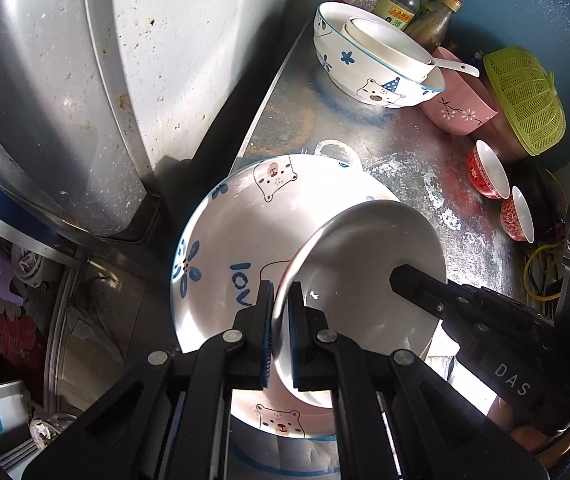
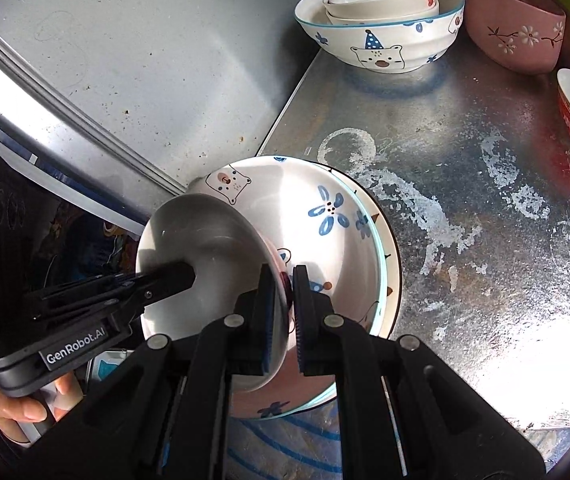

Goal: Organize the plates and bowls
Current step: 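Lower the white bowl into the 'lovable' bowl and open both grippers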

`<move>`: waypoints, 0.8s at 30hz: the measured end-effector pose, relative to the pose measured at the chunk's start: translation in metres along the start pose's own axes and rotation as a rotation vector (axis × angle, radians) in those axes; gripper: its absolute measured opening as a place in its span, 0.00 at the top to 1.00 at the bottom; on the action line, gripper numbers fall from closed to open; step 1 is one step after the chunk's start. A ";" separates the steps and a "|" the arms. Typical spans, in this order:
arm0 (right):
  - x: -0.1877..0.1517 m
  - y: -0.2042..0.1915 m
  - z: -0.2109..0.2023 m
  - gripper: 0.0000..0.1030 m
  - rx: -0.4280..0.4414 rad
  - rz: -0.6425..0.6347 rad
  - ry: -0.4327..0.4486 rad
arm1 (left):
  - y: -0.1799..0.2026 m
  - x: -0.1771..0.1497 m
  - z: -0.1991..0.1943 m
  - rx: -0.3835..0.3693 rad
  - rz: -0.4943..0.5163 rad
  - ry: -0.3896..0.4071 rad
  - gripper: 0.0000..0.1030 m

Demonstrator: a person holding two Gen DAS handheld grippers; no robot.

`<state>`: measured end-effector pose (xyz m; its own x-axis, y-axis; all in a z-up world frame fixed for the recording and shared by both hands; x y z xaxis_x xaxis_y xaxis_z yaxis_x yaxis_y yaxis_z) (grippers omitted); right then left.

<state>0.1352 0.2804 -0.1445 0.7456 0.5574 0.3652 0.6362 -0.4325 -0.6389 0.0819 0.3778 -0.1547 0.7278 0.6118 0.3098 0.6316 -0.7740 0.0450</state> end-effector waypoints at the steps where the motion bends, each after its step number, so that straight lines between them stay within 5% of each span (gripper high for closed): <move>1: 0.000 0.000 0.000 0.91 0.000 0.000 -0.001 | 0.000 0.000 0.000 0.000 0.000 0.000 0.95; 17: 0.007 0.008 0.002 0.88 -0.027 0.019 0.003 | -0.002 0.006 0.000 0.030 -0.003 0.015 0.94; 19: 0.010 0.007 0.000 0.88 -0.026 0.012 0.010 | -0.003 0.007 -0.003 0.034 -0.002 0.025 0.89; 24: 0.013 0.007 -0.010 0.88 -0.029 0.003 0.029 | -0.003 0.010 -0.013 0.019 -0.018 0.064 0.42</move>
<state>0.1512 0.2778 -0.1374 0.7527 0.5353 0.3832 0.6391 -0.4545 -0.6205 0.0837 0.3838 -0.1400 0.6978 0.6138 0.3692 0.6500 -0.7592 0.0337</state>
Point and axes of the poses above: each gripper's, at about its wrist camera, not at the fingertips, and z roughly the way its jaws point, y to its right, x to its top, the point moved 9 cm from there along z, roughly the way its jaws point, and after that the axes turned 14 degrees about x, right-handed, at the moved point
